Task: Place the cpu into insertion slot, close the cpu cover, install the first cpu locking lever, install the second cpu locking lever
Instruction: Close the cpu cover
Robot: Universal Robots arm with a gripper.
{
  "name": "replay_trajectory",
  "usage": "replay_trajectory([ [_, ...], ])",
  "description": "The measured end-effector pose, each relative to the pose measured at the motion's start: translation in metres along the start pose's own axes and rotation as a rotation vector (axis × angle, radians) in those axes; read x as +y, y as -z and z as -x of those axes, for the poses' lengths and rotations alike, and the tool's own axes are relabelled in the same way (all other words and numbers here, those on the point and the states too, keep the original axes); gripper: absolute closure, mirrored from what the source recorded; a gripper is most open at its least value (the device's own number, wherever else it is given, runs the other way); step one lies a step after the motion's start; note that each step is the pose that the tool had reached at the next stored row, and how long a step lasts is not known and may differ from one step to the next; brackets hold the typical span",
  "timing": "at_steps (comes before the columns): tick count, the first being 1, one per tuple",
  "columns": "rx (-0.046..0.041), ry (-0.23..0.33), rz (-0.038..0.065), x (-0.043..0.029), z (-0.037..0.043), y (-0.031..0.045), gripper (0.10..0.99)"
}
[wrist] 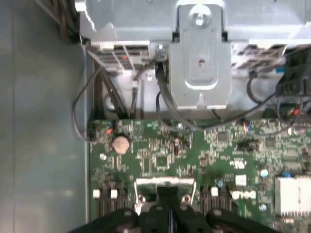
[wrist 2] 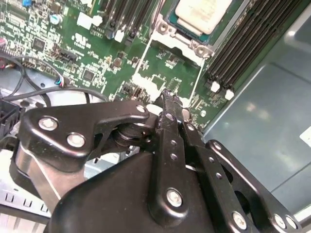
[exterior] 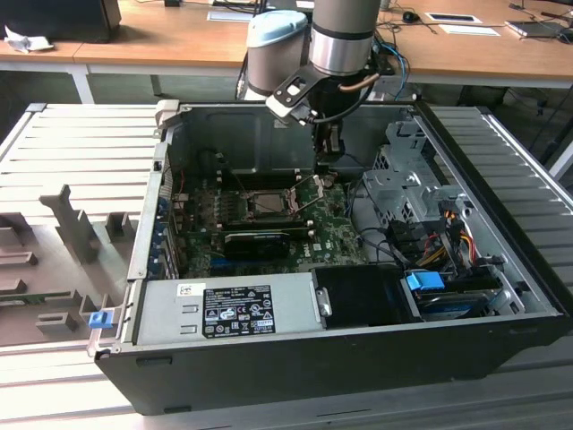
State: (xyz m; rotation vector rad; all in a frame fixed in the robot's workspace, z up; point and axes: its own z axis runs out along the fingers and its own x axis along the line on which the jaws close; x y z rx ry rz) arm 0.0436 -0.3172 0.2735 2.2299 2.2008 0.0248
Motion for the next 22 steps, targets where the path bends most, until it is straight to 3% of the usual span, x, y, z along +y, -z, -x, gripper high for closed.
replay_trajectory([
  [3, -0.0003, 0.000, 0.000, 0.0023, 0.0001, -0.0006, 0.980],
  [7, -0.0014, 0.017, 0.000, 0.0106, -0.0001, -0.0036, 0.980],
  [13, -0.0010, 0.042, 0.000, 0.0221, -0.0009, -0.0149, 0.980],
  [17, -0.0010, 0.041, 0.000, 0.0233, -0.0018, -0.0274, 0.980],
  [21, -0.0011, 0.041, 0.000, 0.0227, -0.0020, -0.0299, 0.980],
  [22, -0.0008, 0.042, 0.000, 0.0197, -0.0020, -0.0300, 0.980],
])
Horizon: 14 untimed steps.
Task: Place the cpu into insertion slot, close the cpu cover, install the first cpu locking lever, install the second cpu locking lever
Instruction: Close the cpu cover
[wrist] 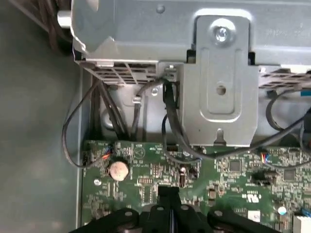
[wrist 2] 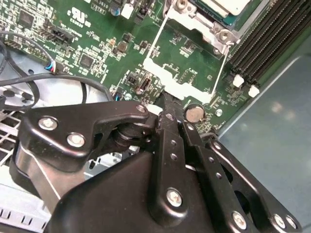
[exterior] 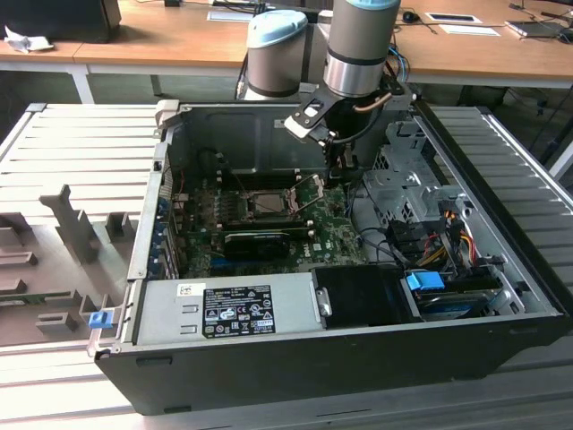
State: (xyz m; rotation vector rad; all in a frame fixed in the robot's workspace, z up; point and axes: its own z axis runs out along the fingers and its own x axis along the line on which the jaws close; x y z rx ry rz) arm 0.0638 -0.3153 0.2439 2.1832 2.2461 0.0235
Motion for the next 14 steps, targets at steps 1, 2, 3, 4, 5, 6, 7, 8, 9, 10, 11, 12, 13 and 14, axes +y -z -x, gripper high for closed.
replay_trajectory([
  [1, -0.0002, 0.000, 0.000, -0.0060, -0.0001, 0.0002, 0.980],
  [2, 0.0000, 0.000, 0.000, -0.0102, -0.0002, 0.0002, 0.980],
  [3, -0.0001, 0.000, 0.000, -0.0124, -0.0003, 0.0003, 0.980],
  [4, -0.0001, 0.000, 0.000, -0.0145, -0.0005, 0.0003, 0.980],
  [5, -0.0001, 0.000, 0.000, -0.0152, -0.0006, 0.0003, 0.980],
  [6, -0.0002, 0.000, 0.000, -0.0163, -0.0006, 0.0004, 0.980],
  [7, -0.0001, 0.000, 0.000, -0.0175, -0.0007, 0.0003, 0.980],
  [8, -0.0001, 0.000, 0.000, -0.0184, -0.0007, 0.0003, 0.980],
  [9, 0.0000, 0.000, 0.000, -0.0188, -0.0007, 0.0003, 0.980],
  [10, -0.0001, 0.000, 0.000, -0.0198, -0.0008, 0.0003, 0.980],
  [11, -0.0001, 0.000, 0.000, -0.0206, -0.0008, 0.0003, 0.980],
  [12, -0.0001, 0.000, 0.000, -0.0215, -0.0008, 0.0003, 0.980],
  [13, -0.0001, 0.000, 0.000, -0.0223, -0.0009, 0.0003, 0.980],
  [14, -0.0001, 0.000, 0.000, -0.0230, -0.0009, 0.0004, 0.980],
])
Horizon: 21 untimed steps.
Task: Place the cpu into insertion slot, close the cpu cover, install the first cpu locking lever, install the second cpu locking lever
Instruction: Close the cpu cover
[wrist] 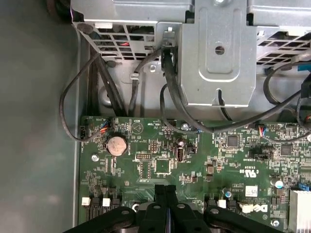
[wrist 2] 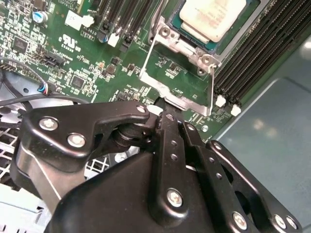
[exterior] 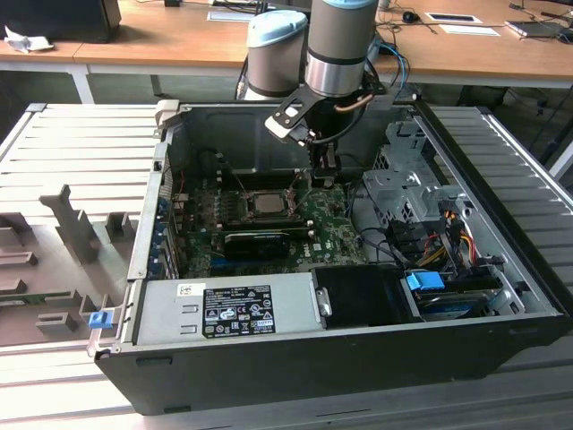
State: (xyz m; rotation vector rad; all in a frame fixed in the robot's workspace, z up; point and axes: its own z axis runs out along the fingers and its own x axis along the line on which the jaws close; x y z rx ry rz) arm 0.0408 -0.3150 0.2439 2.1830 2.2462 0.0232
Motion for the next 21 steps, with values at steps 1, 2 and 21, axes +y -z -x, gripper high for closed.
replay_trajectory([
  [1, 0.0000, 0.000, 0.000, -0.0018, 0.0000, 0.0000, 0.980],
  [2, 0.0000, 0.000, 0.000, -0.0029, -0.0001, 0.0001, 0.980],
  [21, 0.0000, 0.000, 0.000, -0.0139, -0.0004, 0.0002, 0.980],
])
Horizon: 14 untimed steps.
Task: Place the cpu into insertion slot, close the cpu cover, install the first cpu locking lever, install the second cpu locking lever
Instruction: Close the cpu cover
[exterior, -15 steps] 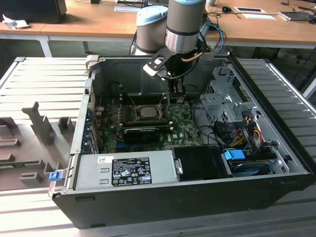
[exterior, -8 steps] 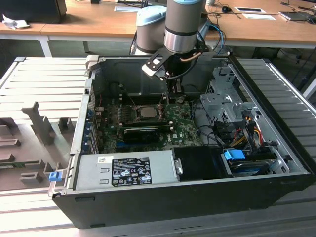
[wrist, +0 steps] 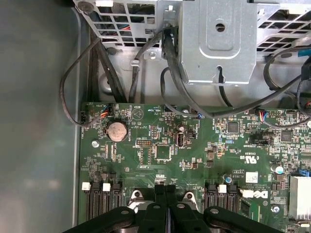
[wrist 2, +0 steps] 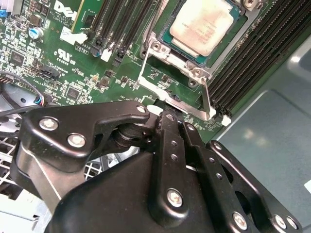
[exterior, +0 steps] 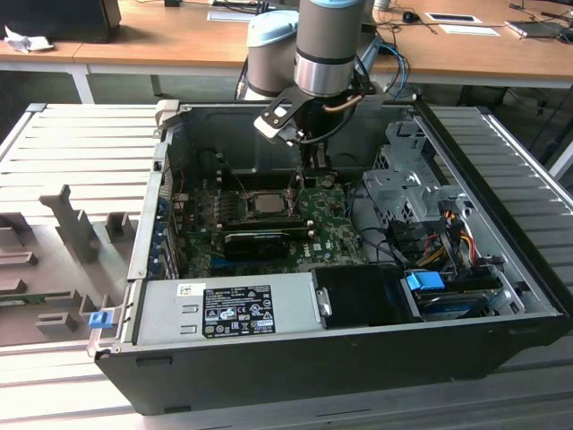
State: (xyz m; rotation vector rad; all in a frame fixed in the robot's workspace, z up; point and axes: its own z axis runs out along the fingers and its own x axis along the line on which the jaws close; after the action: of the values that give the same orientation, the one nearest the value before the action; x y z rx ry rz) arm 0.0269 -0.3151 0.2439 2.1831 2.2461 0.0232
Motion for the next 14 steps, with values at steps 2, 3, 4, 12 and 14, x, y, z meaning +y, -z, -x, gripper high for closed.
replay_trajectory([
  [2, 0.0000, 0.000, 0.000, -0.0009, 0.0000, 0.0000, 0.980],
  [3, 0.0000, 0.000, 0.000, -0.0012, -0.0001, 0.0000, 0.980],
  [4, 0.0000, 0.000, 0.000, -0.0015, 0.0000, 0.0000, 0.980],
  [12, 0.0001, 0.000, 0.000, -0.0091, -0.0003, 0.0001, 0.980],
  [14, 0.0001, 0.000, 0.000, -0.0105, -0.0003, 0.0001, 0.980],
])
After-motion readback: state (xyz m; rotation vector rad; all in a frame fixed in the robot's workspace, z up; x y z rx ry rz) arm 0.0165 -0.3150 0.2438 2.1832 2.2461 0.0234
